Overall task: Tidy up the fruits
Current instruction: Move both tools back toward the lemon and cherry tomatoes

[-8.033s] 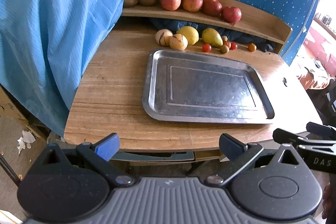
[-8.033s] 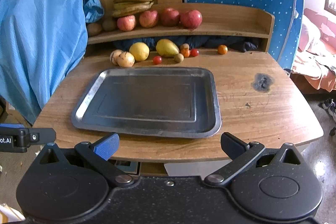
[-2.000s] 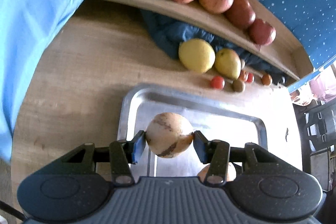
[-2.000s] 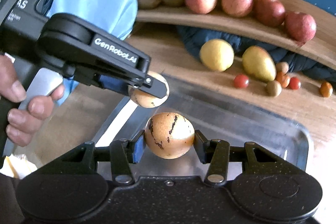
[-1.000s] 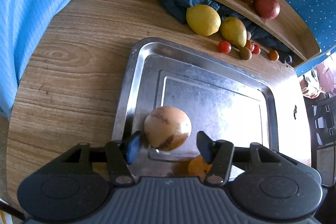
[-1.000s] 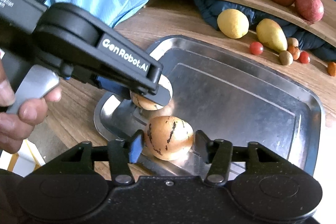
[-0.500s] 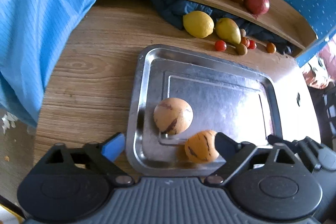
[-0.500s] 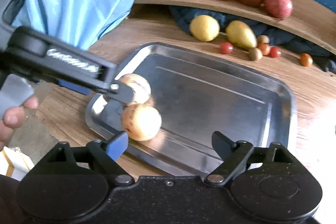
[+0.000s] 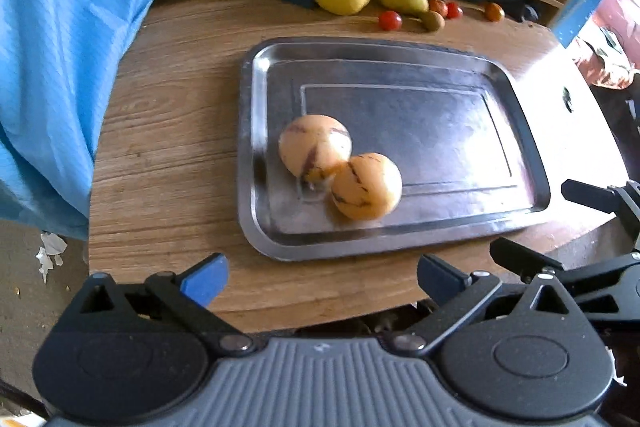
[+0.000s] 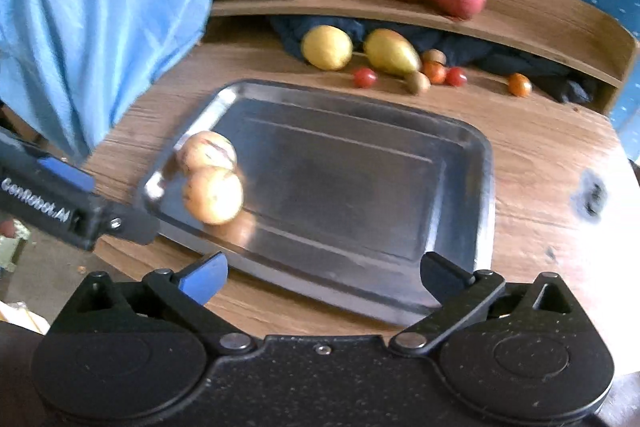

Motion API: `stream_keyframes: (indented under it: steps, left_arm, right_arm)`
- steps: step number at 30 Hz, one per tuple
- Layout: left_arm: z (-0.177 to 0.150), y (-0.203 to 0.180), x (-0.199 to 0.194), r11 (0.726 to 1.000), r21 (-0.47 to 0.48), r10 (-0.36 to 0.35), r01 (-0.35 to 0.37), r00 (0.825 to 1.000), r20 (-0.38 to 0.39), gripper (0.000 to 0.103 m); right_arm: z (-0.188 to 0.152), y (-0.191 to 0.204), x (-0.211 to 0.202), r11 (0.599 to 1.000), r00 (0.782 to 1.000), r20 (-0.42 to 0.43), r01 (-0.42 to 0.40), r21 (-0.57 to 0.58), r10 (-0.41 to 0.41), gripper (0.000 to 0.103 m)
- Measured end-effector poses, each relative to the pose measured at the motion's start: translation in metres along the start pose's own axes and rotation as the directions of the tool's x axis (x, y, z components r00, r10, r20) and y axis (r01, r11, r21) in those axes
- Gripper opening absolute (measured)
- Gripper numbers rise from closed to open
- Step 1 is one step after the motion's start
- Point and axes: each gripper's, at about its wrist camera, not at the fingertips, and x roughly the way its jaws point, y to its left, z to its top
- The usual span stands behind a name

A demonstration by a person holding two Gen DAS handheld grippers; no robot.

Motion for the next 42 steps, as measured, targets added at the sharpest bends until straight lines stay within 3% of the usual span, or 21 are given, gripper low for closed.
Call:
stream_keyframes:
  steps: [16, 29, 42]
  left_arm:
    - [0.023, -0.032, -0.001, 0.996, 0.09, 0.013, -0.015, 1.0, 0.023, 0.102]
    - [0.052, -0.026, 0.007, 0.998, 0.057, 0.039, -0.041, 0.998, 0.039, 0.102]
    - [0.095, -0.013, 0.018, 0.997, -0.038, 0.066, -0.063, 0.995, 0.078, 0.102]
  right_arm:
    - [-0.009, -0.03, -0.01, 0.991, 0.996, 0.009, 0.09, 0.101, -0.091, 0.102]
    - [0.021, -0.045, 0.003, 0.992, 0.995, 0.041, 0.091, 0.092, -0.095, 0.102]
    - [0.055, -0.056, 0.021, 0.993, 0.99, 0.108, 0.077, 0.094, -0.087, 0.102]
